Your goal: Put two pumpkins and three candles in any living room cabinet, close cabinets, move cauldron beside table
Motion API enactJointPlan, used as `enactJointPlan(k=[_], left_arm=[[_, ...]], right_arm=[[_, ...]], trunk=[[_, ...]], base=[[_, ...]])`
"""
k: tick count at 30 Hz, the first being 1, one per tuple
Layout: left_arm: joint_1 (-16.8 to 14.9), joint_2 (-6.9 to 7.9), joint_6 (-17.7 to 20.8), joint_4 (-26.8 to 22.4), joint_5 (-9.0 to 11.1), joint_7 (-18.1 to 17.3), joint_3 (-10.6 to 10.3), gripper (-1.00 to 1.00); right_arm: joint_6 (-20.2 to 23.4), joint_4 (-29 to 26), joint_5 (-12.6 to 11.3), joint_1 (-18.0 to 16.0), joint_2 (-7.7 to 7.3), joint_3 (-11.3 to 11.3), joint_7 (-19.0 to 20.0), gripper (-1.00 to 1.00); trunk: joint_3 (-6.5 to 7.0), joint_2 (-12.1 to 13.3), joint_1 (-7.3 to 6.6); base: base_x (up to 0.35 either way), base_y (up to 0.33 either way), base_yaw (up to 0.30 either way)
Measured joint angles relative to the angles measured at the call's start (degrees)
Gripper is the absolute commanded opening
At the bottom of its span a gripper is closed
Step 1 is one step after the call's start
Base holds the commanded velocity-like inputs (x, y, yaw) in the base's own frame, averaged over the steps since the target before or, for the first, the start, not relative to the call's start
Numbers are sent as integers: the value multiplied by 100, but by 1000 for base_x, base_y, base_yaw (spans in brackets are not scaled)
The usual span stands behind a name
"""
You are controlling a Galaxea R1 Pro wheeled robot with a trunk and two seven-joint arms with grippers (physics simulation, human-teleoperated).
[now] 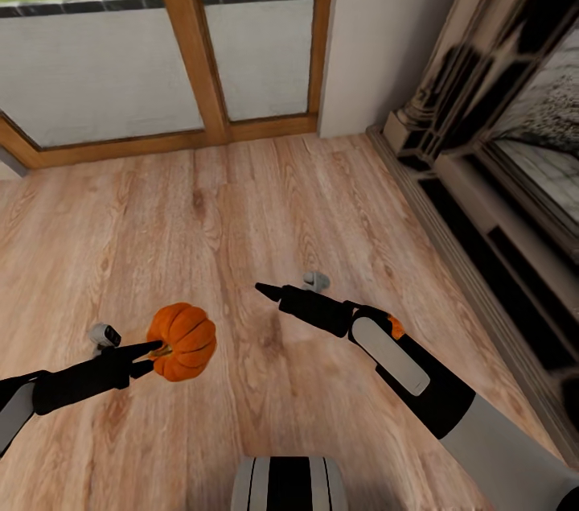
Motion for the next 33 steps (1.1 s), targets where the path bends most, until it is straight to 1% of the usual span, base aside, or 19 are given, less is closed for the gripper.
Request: enactJointPlan(k=[9,26,27,30,33], left_arm=[[10,5,2,-3,13,-9,10,-100],[11,14,-18,0,-16,-18,19,-100],[11,14,-20,2,-18,-18,19,-100],[11,14,1,5,8,-19,20,-100],[11,14,0,8,4,-19,20,-100]], right_arm=[[0,18,0,0,0,0,3,100],[1,25,0,0,-8,-2,11,100],[2,28,0,0,-8,-31,10,100],[18,209,-3,0,-9,-239,15,100],[24,439,-18,0,-9,-359,70,100]], trunk=[[59,0,0],[170,0,1],[176,0,1],[196,0,0],[215,0,-1]], base=[[-44,-19,-228],[-254,0,-231],[-116,0,-231],[-51,0,-231],[-11,0,-231]])
